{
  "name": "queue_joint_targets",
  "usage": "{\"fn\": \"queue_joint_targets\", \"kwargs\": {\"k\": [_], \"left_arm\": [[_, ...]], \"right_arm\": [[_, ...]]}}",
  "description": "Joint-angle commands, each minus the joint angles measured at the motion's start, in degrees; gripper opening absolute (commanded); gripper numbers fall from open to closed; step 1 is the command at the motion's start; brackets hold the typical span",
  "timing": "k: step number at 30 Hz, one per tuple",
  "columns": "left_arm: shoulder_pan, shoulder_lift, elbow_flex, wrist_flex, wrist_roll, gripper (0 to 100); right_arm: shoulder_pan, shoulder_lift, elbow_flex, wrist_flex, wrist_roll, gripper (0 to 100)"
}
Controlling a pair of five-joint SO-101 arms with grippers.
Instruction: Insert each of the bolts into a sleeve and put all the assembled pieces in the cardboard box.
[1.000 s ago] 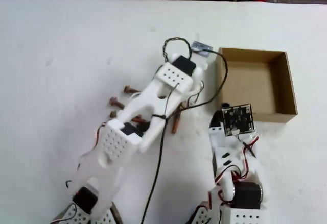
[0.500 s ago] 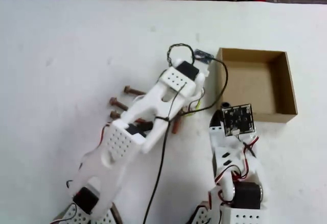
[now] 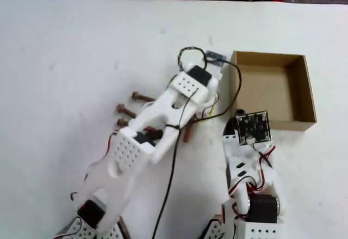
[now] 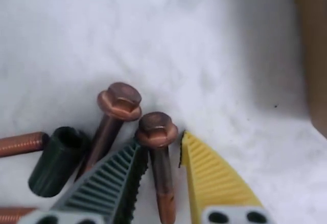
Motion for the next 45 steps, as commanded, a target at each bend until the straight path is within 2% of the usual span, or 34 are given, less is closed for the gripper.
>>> {"fn": "queue_joint_targets", "kwargs": {"k": [1,6,15,18,22,25,28,36,45], "left_arm": [[-1.1,-0.2,-1.8,-2.4,0.4,14],[-1.2,-0.1,-1.8,-3.5,0.4,2],[-0.9,3.7,-4.1,-2.3,0.4,4],[-0.7,3.6,-6.8,1.2,0.3,3],[-0.7,3.6,-15.2,8.9,-6.5,2],[-0.7,3.6,-22.6,14.9,-7.3,2],[-0.9,3.6,-24.8,15.5,-7.6,2],[-0.8,-0.2,-23.0,15.6,-7.6,2],[-0.6,-20.8,-1.9,15.2,-8.2,2]], "right_arm": [[0.5,-0.7,-0.3,-1.2,-0.3,1.6],[0.5,-0.7,-0.3,-1.2,-0.3,1.6],[0.3,-0.7,-0.2,-1.2,-0.3,1.6],[0.2,-0.7,-0.2,-1.2,-0.3,1.6],[0.1,-0.7,0.7,-2.6,-0.4,1.6],[0.0,-0.7,1.6,-3.6,-0.6,1.6],[0.0,-0.7,2.1,-4.4,-0.6,1.6],[-2.7,-0.7,3.2,-5.1,-0.3,1.6],[-2.8,-0.7,3.2,-5.1,-0.6,1.6]]}}
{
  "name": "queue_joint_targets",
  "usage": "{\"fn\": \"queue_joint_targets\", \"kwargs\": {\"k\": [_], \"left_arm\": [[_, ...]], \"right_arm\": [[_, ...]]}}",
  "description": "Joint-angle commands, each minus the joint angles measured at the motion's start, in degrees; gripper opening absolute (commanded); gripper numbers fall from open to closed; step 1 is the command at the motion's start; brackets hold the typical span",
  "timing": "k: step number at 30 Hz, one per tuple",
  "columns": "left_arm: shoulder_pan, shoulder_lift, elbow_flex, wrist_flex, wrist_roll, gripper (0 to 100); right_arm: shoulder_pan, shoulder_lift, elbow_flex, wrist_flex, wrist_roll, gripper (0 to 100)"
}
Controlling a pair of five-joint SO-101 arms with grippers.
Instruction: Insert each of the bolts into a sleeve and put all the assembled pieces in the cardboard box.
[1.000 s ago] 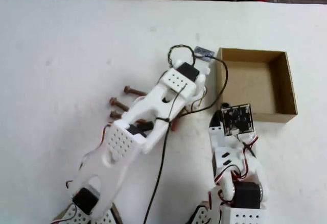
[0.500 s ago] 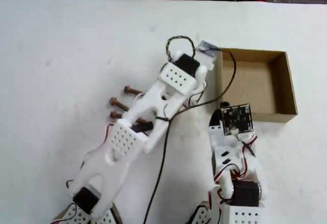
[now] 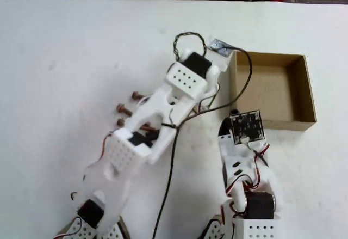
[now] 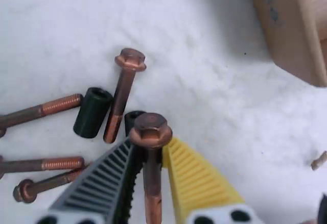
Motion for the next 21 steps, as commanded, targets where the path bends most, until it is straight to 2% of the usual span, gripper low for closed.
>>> {"fn": "queue_joint_targets", "kwargs": {"k": [1,7,16,21], "left_arm": [[-0.8,-15.4,8.3,0.1,-1.9,2],[-4.1,-27.6,19.3,0.1,-5.5,2],[-11.5,-45.1,35.8,-0.5,-12.2,2],[-16.0,-54.6,45.8,-5.4,-16.6,2]], "right_arm": [[-0.4,-0.7,-0.7,-1.5,-0.6,1.6],[-0.8,-0.7,-0.7,-1.5,-0.6,1.6],[-13.0,-0.7,-0.6,-5.4,-0.3,1.6],[-17.6,-0.7,-0.6,-7.2,-0.5,1.6]]}}
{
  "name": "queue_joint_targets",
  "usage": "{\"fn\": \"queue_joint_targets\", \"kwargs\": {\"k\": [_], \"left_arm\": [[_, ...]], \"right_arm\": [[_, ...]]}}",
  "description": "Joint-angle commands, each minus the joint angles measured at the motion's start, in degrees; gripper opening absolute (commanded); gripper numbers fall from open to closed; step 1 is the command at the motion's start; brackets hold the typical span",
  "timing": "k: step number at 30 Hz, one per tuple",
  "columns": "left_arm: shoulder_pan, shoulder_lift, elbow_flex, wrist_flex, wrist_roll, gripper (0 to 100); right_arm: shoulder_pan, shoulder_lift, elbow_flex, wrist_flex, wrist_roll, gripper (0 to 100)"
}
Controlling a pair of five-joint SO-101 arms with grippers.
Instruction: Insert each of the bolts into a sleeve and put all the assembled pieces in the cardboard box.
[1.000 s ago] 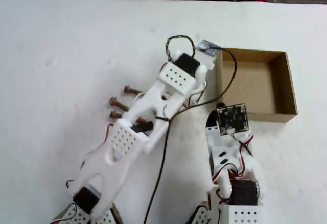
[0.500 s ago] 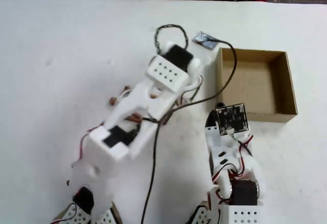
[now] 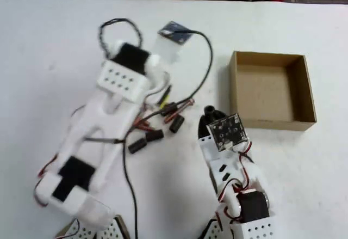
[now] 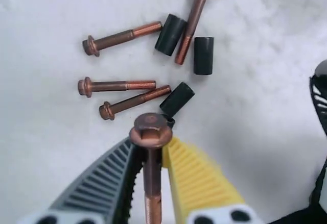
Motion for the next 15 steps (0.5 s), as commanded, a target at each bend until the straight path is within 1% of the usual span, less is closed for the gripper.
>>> {"fn": "queue_joint_targets", "kwargs": {"k": [1,5,9,12,15], "left_arm": [[-4.4,-11.5,7.0,-5.9,-3.5,2],[-7.0,-18.2,14.4,-10.4,-3.6,2],[-8.8,-24.7,20.2,-13.0,-3.6,2],[-9.1,-29.4,23.6,-14.2,-3.6,2],[-9.1,-34.0,26.7,-16.4,-3.6,2]], "right_arm": [[-4.4,-0.7,-0.6,-1.7,-0.5,1.6],[-8.3,-0.7,0.0,-4.4,-0.6,1.6],[-8.7,-0.7,5.4,-14.3,-0.7,1.6],[-8.8,-0.7,9.7,-21.7,-4.9,1.6],[-8.8,-0.7,10.5,-24.1,-7.8,1.6]]}}
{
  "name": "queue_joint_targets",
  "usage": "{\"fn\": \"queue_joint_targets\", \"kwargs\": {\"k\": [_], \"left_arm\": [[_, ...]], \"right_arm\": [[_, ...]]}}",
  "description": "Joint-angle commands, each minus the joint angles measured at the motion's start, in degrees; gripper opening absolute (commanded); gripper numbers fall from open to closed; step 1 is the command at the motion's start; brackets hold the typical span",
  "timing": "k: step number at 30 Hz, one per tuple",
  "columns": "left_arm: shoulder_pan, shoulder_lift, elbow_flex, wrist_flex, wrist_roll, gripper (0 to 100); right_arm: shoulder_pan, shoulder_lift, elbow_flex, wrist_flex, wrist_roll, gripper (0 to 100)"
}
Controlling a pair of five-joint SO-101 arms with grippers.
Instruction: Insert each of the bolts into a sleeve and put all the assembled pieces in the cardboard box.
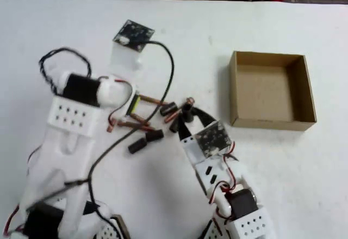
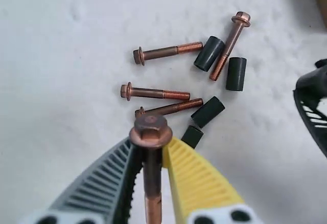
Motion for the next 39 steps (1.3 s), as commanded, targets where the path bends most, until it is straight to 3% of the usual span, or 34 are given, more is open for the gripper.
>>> {"fn": "queue_joint_targets", "kwargs": {"k": [1,5,10,16,25,31,39], "left_arm": [[-0.6,-9.1,3.2,-3.9,-0.5,2],[-0.5,-14.0,8.8,-8.5,-0.6,2],[0.0,-19.1,17.8,-21.5,-0.2,2],[0.7,-30.0,28.2,-37.6,0.0,2],[9.5,-44.4,42.9,-55.7,0.1,2],[10.2,-44.5,43.0,-60.9,9.8,2],[19.0,-44.9,48.0,-66.2,15.2,2]], "right_arm": [[-0.4,-0.4,0.5,-3.6,-2.7,1.6],[-3.0,-0.4,0.5,-4.0,-3.0,1.6],[-9.4,-0.5,0.4,-4.0,-2.6,1.6],[-8.6,-0.5,0.6,-4.0,-2.6,1.6],[-7.2,-0.4,0.8,-3.9,-2.9,1.6],[-7.2,-0.4,0.8,-3.7,-3.0,1.6],[-7.2,-0.4,0.8,-3.6,-3.0,1.6]]}}
